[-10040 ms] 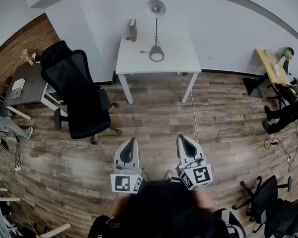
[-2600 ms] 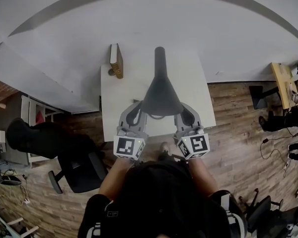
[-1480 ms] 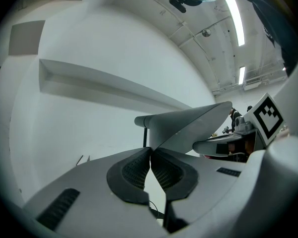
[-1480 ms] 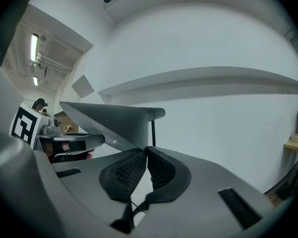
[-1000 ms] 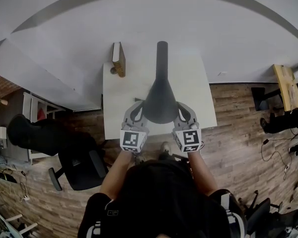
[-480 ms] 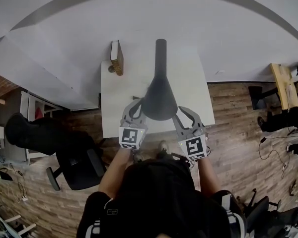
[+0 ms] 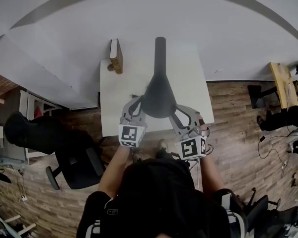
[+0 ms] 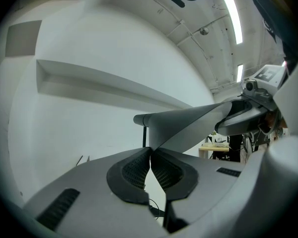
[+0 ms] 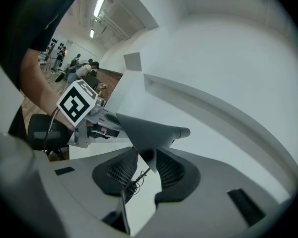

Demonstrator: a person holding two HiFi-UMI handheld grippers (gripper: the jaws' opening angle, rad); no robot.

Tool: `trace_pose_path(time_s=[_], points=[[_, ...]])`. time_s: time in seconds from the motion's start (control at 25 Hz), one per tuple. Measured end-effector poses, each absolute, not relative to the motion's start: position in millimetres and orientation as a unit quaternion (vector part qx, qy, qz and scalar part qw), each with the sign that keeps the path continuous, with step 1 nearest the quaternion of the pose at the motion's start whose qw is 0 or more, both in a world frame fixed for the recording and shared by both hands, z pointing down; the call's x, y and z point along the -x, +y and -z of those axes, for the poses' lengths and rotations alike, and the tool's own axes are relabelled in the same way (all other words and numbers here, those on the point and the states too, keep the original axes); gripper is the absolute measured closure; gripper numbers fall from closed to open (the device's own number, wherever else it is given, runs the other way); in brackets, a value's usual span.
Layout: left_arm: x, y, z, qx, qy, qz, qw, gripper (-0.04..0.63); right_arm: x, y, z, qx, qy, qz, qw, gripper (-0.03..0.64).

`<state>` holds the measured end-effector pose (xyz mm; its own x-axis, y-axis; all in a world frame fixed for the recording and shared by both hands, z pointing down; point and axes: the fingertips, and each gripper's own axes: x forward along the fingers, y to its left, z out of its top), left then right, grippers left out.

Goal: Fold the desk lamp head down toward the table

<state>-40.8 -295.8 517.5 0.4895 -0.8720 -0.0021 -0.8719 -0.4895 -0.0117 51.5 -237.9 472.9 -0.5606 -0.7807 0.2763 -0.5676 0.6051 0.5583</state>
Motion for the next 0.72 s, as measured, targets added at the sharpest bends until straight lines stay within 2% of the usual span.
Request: trace_pose_path(time_s=[0.72], points=[[42.6, -282.0, -515.8, 0.892, 0.451, 0.023, 0.024, 0.562, -49.2, -239.2, -471.8, -0.39, -0.856, 0.22, 0.258, 0.508]])
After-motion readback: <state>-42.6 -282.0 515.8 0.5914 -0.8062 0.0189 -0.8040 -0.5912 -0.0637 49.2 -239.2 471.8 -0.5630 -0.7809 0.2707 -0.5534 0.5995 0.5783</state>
